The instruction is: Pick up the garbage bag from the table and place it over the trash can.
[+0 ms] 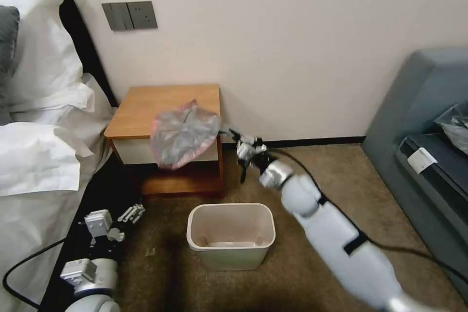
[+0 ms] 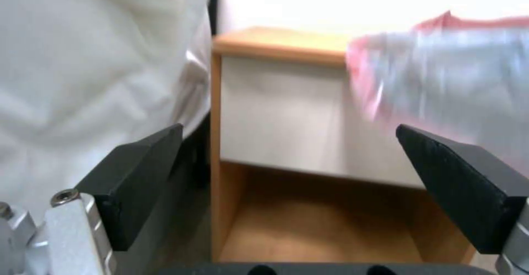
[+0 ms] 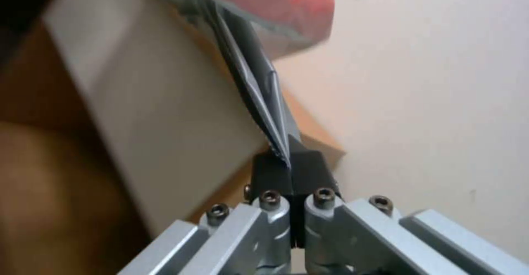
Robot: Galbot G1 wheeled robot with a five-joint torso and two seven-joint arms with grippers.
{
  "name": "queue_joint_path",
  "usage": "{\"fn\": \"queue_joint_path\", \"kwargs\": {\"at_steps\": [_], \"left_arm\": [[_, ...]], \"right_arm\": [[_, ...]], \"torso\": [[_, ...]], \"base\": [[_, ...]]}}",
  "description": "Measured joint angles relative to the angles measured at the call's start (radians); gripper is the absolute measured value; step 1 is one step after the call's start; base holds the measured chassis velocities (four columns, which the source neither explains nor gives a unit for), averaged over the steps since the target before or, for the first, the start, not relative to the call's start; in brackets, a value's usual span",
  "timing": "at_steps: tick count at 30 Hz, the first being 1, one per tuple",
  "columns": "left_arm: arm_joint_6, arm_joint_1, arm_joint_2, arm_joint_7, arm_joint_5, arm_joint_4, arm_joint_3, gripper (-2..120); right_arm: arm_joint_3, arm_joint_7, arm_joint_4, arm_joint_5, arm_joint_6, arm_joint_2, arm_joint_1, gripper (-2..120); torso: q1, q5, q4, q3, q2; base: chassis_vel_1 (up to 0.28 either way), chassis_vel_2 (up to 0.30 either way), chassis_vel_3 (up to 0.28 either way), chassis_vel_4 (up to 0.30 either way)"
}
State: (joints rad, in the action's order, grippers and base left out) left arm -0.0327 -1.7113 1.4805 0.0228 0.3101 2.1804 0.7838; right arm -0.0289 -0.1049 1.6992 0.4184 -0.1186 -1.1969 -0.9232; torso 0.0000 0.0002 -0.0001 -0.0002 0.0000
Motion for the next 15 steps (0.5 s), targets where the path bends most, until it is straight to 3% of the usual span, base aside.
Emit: {"fn": "queue_joint_path", "kwargs": {"at_steps": [5, 15], "left_arm": [[0.011, 0.003, 0.012, 0.005, 0.023, 0.039, 0.011, 97], [0.007, 0.002, 0.017, 0.01, 0.025, 0.017, 0.006, 98]], "right_arm": [[0.021, -0.015, 0.09, 0.015, -0.002, 0.035, -0.116, 0], [0.05, -0.015, 0.137, 0.116, -0.069, 0.07, -0.329, 0]], "torso": [[0.0, -0.0001, 0.0001, 0.0, 0.0], [0.0, -0.0002, 0.0001, 0.0, 0.0]], "base": [[0.0, 0.0, 0.0, 0.0], [0.0, 0.0, 0.0, 0.0]]}}
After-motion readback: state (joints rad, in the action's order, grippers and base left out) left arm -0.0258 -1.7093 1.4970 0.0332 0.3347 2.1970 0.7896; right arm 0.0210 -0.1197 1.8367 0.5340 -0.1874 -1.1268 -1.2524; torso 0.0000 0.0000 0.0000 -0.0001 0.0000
